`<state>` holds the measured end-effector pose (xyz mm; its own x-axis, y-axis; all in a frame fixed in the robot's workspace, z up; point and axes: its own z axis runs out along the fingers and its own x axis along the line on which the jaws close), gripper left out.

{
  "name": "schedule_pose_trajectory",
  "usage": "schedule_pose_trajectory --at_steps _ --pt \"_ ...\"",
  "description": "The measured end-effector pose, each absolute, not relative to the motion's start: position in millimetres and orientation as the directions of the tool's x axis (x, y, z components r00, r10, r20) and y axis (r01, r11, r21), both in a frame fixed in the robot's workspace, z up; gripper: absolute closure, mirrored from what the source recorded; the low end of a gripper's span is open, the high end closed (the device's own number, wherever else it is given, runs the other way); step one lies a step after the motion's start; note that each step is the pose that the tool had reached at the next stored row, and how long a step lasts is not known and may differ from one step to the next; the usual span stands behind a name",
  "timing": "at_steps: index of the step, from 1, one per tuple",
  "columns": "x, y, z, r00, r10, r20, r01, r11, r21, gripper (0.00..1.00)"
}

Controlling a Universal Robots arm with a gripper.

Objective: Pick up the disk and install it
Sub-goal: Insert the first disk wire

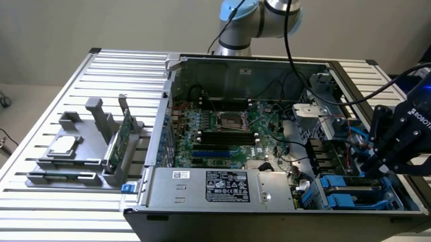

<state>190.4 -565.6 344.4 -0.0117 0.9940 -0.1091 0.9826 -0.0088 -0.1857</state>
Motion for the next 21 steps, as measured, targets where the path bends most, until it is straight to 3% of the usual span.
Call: schedule_pose_trajectory --at_steps 6,15,21 --pt "190 -569 344 -0.012 0.996 -0.091 0.982 -0.006 -0.188 0.84" --pt "183 -576 344 -0.012 0.999 -0.034 0.983 0.005 -0.183 0.84" --pt "183 -576 344 -0.010 1.000 -0.024 0.991 0.007 -0.134 0.84"
